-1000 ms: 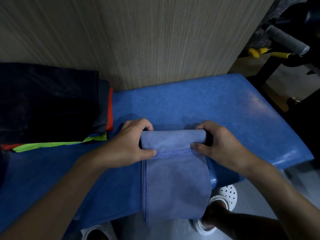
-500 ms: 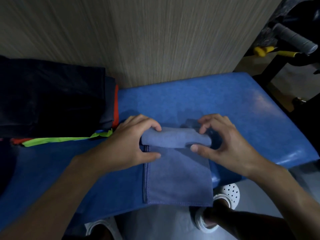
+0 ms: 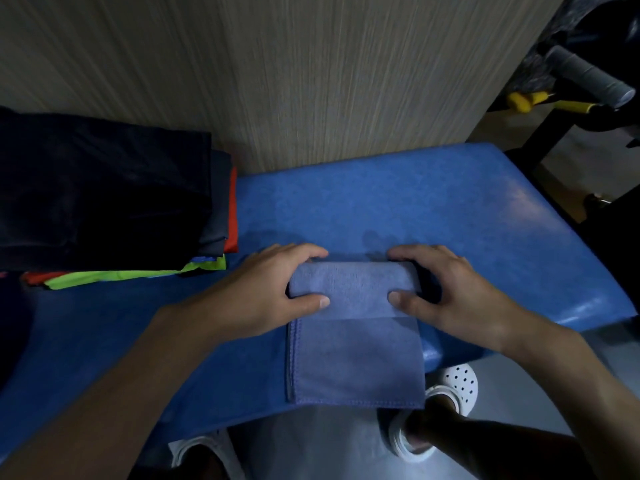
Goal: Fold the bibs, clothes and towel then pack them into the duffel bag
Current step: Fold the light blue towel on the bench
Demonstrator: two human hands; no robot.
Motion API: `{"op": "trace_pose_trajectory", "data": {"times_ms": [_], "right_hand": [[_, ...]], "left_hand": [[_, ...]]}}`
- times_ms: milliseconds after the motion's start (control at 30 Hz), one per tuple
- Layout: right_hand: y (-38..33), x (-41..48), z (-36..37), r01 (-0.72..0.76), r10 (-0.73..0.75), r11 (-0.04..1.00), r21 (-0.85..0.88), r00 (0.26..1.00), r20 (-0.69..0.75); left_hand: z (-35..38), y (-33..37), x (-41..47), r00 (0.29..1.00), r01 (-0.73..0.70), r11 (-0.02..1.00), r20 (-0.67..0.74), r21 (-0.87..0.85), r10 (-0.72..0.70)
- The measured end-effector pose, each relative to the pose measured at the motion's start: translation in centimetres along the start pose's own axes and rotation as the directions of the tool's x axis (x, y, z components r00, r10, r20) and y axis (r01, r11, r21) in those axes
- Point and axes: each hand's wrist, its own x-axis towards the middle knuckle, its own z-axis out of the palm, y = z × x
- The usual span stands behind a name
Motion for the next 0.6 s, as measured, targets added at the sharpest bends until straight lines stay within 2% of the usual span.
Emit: {"op": "trace_pose_trajectory", "data": {"times_ms": [100,167,233,300,367,433,500,600], "right_hand": [[0.2,0.2,-0.3,-0.008,0.005,0.993,0.119,0.999,0.032],[0.2,0.5,-0.1,0.025,-0.021,0.989,0.148,0.999,-0.031],[0.0,0.8,0.2,0.112,-0.098,0.991,0.075,0.980,-0.172],[0.0,1.0,0.4,0.165,-0.162,0.986,-0.005,0.959,-0.231],[-0.2,0.7,0.2,0.168,-0.160,0.985,0.029,0.970,-0.184],[-0.6,0.2,-0.2,0.153,-0.139,0.977,0.148,0.985,-0.103],[-1.0,-0.2,-0.4,0.155,-0.137,0.955,0.255,0.987,-0.086],[-1.2,-0.1,-0.2,0.163,-0.145,0.938,0.305,0.986,-0.082]], "left_hand": [[0.1,0.3,0.1,0.999,-0.037,0.997,-0.030,-0.063,0.035],[0.2,0.6,0.2,0.989,-0.102,0.991,-0.116,-0.082,0.093],[0.3,0.8,0.5,0.958,-0.181,0.983,-0.230,-0.023,0.171],[0.1,0.9,0.6,0.929,-0.242,0.968,-0.274,0.066,0.250],[0.0,1.0,0.3,0.923,-0.285,0.954,-0.243,0.091,0.299],[-0.1,1.4,-0.2,0.943,-0.287,0.958,-0.180,-0.024,0.278],[-0.1,1.8,-0.6,0.966,-0.246,0.950,-0.130,-0.193,0.224],[0.2,2.5,-0.5,0.974,-0.224,0.928,-0.089,-0.297,0.207]]}}
